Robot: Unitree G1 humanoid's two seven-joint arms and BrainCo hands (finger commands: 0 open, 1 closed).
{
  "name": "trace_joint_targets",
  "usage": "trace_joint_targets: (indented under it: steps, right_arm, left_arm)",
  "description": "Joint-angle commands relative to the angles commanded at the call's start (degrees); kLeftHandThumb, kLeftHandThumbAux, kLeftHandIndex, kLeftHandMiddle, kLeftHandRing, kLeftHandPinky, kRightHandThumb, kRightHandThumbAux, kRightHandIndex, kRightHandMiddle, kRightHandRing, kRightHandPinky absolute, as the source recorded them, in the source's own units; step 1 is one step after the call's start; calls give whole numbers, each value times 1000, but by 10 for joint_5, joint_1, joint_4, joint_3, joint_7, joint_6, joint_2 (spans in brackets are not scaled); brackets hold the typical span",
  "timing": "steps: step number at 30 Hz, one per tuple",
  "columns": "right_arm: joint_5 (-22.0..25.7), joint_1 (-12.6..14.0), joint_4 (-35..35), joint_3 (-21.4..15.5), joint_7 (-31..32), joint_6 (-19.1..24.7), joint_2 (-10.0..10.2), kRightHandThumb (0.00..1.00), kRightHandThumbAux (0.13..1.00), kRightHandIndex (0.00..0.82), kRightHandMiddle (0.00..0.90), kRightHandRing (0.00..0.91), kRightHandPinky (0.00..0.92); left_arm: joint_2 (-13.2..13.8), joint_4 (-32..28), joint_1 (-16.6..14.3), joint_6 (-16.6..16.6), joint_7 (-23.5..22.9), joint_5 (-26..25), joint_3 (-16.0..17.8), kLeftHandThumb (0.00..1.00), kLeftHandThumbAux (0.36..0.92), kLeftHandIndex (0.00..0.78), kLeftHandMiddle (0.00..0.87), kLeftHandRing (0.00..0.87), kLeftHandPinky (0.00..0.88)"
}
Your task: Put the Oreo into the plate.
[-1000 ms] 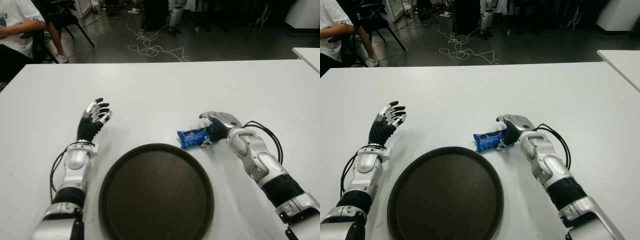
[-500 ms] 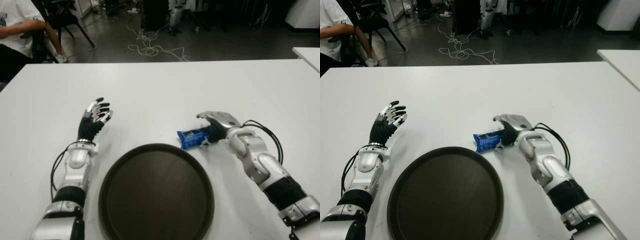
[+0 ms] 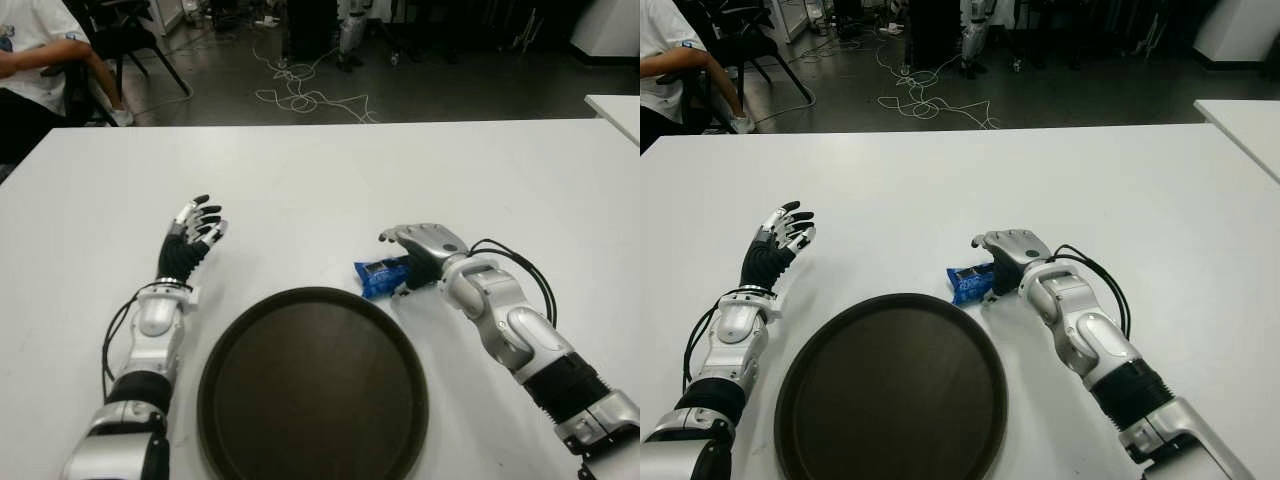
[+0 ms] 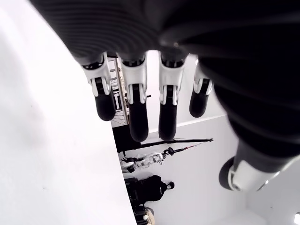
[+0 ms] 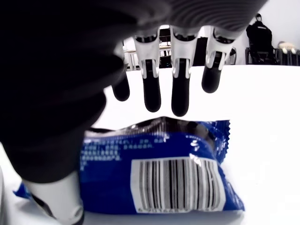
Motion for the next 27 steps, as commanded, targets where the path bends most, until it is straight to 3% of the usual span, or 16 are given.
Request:
trace_joint_targets:
  steps: [7, 27]
  right_arm:
    - [-11, -8, -4, 8, 16, -7, -1, 0, 788, 168, 220, 226, 215]
    - [-17, -14, 17, 17, 7, -28, 4, 0, 746, 197, 267, 267, 245]
  left_arm:
    - [0, -2, 1, 1, -3, 1, 0, 123, 607, 154, 252, 223, 159]
    - [-2, -15, 8, 0, -3, 1, -1, 135, 587, 157, 251, 232, 191]
